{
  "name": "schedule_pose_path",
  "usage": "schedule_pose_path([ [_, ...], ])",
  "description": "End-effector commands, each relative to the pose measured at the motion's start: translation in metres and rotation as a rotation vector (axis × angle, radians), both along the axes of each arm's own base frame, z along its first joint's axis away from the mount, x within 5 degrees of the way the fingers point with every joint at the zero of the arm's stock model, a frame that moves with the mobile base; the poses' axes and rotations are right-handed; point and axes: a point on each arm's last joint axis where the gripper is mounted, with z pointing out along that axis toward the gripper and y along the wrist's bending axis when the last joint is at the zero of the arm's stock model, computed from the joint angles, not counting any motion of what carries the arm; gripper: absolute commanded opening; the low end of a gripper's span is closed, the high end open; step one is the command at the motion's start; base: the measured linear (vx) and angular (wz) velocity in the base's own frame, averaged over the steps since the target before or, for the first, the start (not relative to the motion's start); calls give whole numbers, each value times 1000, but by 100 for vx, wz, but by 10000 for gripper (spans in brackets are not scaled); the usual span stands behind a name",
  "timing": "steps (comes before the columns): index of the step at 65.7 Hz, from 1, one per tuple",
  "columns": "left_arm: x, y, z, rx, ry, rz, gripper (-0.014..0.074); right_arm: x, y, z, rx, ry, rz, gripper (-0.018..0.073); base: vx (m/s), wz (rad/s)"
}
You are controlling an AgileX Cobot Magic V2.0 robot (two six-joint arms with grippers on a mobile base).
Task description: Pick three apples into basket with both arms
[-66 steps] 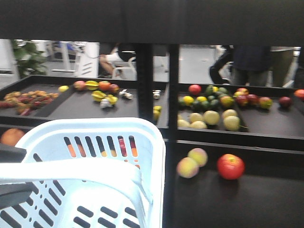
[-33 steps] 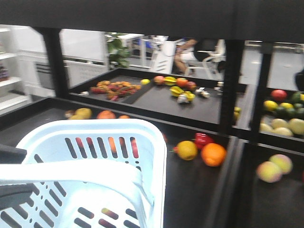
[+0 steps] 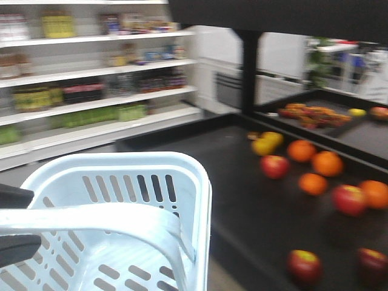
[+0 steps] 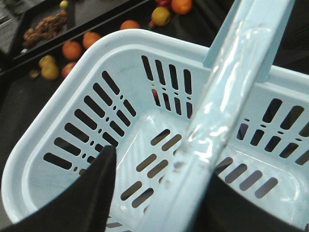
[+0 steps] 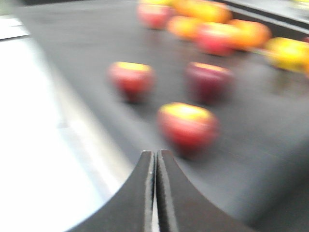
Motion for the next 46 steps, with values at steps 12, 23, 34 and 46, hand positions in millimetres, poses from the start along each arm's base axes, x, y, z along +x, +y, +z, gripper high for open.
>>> schedule_pose_path([
  [12, -4, 0, 17, -104, -71, 6, -8, 2, -1, 6, -6, -66, -8, -4, -13, 115],
  [23, -4, 0, 16, -101, -68, 5, -8, 2, -1, 6, -6, -66, -8, -4, -13, 83],
  [34, -4, 0, 16, -101, -68, 5, -8, 2, -1, 6, -6, -66, -8, -4, -11, 52],
  [46, -4, 0, 16, -101, -68, 5, -8, 2, -1, 6, -6, -66, -8, -4, -8, 36],
])
